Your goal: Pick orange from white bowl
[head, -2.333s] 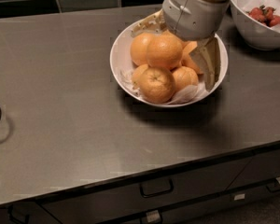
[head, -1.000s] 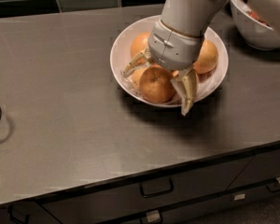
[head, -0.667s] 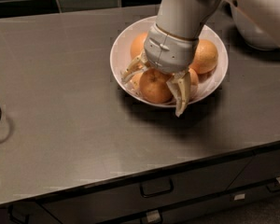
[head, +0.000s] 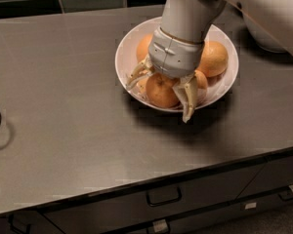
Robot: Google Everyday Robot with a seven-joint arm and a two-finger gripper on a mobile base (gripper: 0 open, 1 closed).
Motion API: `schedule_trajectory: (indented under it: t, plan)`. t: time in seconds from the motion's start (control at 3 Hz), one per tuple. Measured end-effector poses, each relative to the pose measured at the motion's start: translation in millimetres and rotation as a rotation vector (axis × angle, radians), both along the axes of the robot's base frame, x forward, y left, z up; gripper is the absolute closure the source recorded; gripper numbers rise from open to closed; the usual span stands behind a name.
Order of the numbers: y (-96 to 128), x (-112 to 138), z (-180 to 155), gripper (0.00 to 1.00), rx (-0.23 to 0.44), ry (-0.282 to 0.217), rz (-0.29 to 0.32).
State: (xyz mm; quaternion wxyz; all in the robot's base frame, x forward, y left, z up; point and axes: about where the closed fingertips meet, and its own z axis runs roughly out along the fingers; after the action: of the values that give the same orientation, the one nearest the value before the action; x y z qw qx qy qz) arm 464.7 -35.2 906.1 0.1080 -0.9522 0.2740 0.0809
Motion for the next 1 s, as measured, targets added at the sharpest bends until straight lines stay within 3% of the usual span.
schedule_trajectory:
  t: [0.33, 0.67, 1.0]
  plan:
    - [-5, 6, 10, 0.13, -0.032, -0.03, -0.005]
    - [-11, 15, 36, 0.11, -0.06, -0.108, -0.024]
    - [-13, 22, 48, 0.1, -0.067, -0.148, -0.028]
